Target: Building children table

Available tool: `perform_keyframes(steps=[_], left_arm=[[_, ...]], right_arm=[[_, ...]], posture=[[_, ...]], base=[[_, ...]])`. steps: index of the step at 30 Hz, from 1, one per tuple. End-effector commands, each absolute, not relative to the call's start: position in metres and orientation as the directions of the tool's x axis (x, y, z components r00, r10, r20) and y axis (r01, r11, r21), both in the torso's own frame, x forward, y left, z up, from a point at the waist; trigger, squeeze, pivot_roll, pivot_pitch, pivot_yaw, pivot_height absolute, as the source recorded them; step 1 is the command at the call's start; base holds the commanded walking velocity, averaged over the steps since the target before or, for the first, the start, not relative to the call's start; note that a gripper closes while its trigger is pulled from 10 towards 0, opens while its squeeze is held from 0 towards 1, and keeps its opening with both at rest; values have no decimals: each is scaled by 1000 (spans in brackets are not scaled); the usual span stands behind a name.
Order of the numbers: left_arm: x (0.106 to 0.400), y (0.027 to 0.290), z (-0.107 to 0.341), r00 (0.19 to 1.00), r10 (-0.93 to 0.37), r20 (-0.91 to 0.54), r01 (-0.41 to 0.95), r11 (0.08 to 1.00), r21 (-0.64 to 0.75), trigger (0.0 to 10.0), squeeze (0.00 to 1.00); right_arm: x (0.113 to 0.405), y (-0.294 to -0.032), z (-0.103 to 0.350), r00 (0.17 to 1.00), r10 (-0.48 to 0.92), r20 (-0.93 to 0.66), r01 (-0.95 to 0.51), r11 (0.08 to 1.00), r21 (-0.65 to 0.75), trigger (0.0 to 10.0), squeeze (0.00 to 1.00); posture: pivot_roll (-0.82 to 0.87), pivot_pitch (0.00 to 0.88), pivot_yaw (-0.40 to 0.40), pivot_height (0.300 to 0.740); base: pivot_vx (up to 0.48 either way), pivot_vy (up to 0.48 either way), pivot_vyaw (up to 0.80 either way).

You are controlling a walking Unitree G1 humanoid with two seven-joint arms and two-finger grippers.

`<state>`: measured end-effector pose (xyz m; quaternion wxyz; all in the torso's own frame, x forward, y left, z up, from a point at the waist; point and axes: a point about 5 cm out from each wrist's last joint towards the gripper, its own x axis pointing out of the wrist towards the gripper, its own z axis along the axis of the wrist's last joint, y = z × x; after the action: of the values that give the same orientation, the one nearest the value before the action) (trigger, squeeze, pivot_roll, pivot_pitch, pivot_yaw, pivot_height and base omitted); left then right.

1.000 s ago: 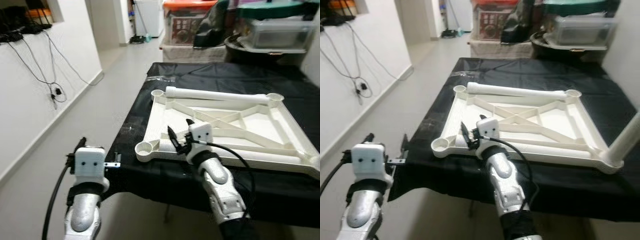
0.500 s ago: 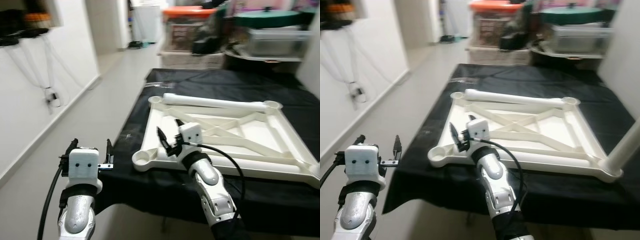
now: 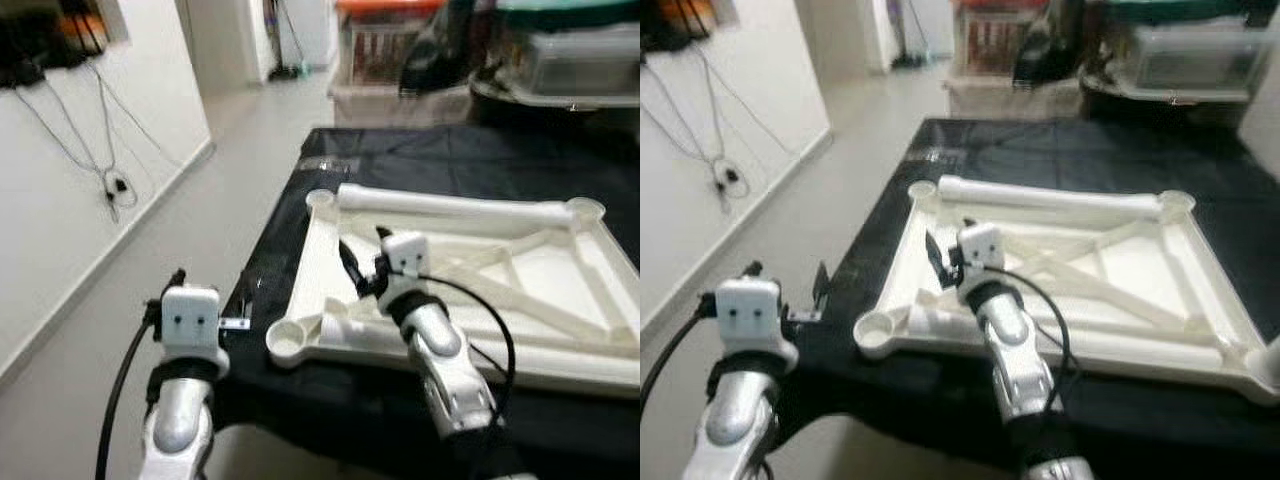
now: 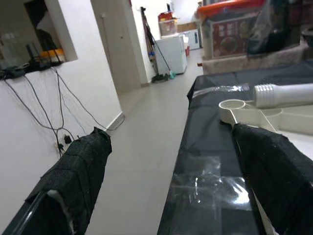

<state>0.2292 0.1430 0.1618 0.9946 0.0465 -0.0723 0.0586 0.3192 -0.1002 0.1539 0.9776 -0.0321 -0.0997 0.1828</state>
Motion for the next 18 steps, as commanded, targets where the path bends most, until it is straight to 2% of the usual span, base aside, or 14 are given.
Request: perform_keyframes(steps=[1, 9, 15, 18], left_arm=[[228, 149, 155, 986, 123, 111, -134, 986, 100, 10000, 0], [227, 147, 151, 990, 108, 88, -116, 988, 97, 10000, 0], [228, 147, 150, 991, 100, 86, -108, 989, 100, 10000, 0], [228, 148, 150, 992, 102, 80, -110, 989, 101, 10000, 0]], right_arm=[[318, -92, 152, 906, 383, 181, -376, 924, -72, 10000, 0], [318, -91, 154, 898, 399, 186, -388, 917, -91, 10000, 0], [314, -86, 153, 893, 409, 189, -402, 912, -77, 10000, 0], [313, -86, 154, 891, 411, 194, -401, 912, -91, 10000, 0]], posture=[[31, 0, 7, 740], [-5, 0, 2, 740], [-5, 0, 17, 740], [-5, 0, 17, 740]], base=[[0, 0, -800], [0, 0, 0], [0, 0, -727], [0, 0, 0]])
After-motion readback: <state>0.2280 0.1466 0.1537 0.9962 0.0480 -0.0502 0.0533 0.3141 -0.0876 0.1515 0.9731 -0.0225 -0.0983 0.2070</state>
